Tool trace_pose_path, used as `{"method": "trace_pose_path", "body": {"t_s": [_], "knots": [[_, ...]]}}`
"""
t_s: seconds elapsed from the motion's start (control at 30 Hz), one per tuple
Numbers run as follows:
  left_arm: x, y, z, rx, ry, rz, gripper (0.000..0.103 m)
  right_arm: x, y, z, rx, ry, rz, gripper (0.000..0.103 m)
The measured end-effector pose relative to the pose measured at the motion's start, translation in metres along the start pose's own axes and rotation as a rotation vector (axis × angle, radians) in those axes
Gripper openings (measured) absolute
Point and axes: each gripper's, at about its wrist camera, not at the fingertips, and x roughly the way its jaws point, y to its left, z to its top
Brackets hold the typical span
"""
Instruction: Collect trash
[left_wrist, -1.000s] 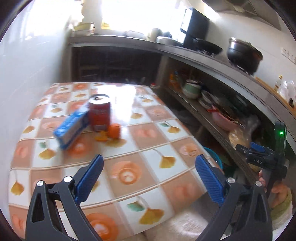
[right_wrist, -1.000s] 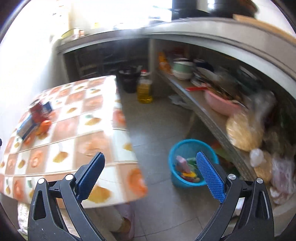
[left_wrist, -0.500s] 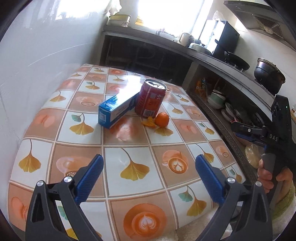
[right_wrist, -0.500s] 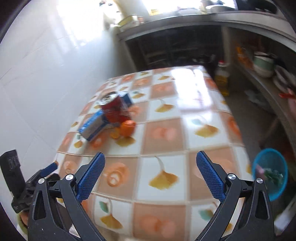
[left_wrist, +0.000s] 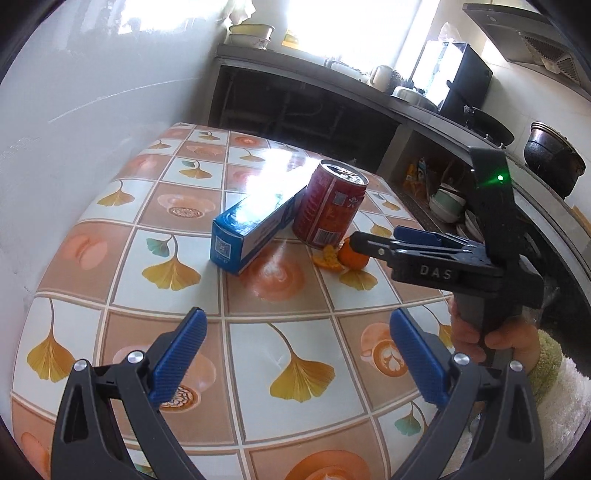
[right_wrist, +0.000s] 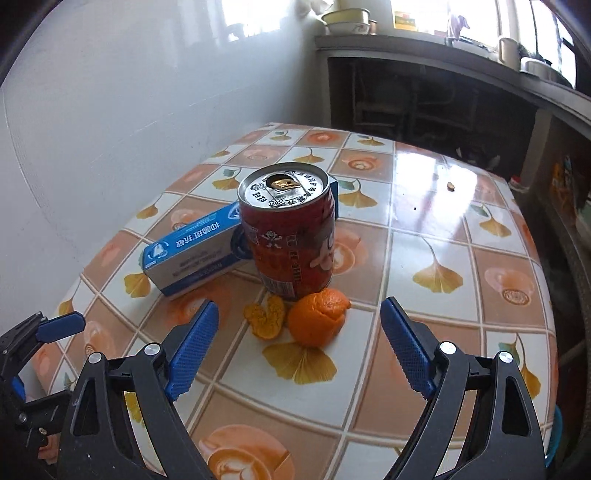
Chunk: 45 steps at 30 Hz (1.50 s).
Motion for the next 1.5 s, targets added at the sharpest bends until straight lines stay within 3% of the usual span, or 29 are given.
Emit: {"method": "trace_pose_path", "body": {"t_s": [0.2,0.3,0.53,0.7,0.77,0.93,1.33,1.5], "knots": [[0.008,0.004,-0.003,-0.015,0.025,-0.016,0.097,0.026,0.005,0.003,-0.039,0.046,-0.03,0.084],[0.01,0.005,-0.004,-0.014,0.03,-0.02,0.097,0.035,0.012,0.002,-0.074,0.069,-0.052,0.077],[0.011,0.009,-0.008,-0.028,0.037,-0.028,0.097,0.043,0.018,-0.003,-0.108,0.105,-0.103,0.058],[0.009,0.012,-0.009,-0.034,0.038,-0.025,0.097,0.043,0.008,-0.001,-0.063,0.111,-0.108,0.044],[0.008,0.013,-0.009,-0.038,0.037,-0.025,0.097,0.04,0.002,-0.001,-0.04,0.112,-0.113,0.033],[0.005,0.015,-0.01,-0.048,0.037,-0.025,0.097,0.033,-0.016,-0.002,0.035,0.131,-0.085,0.022],[0.001,0.011,-0.013,-0.046,0.04,-0.034,0.097,0.002,-0.038,-0.027,0.18,0.173,-0.006,0.019],[0.002,0.01,-0.011,-0.033,0.045,-0.029,0.097,-0.018,-0.058,-0.051,0.28,0.185,0.054,0.03]]}}
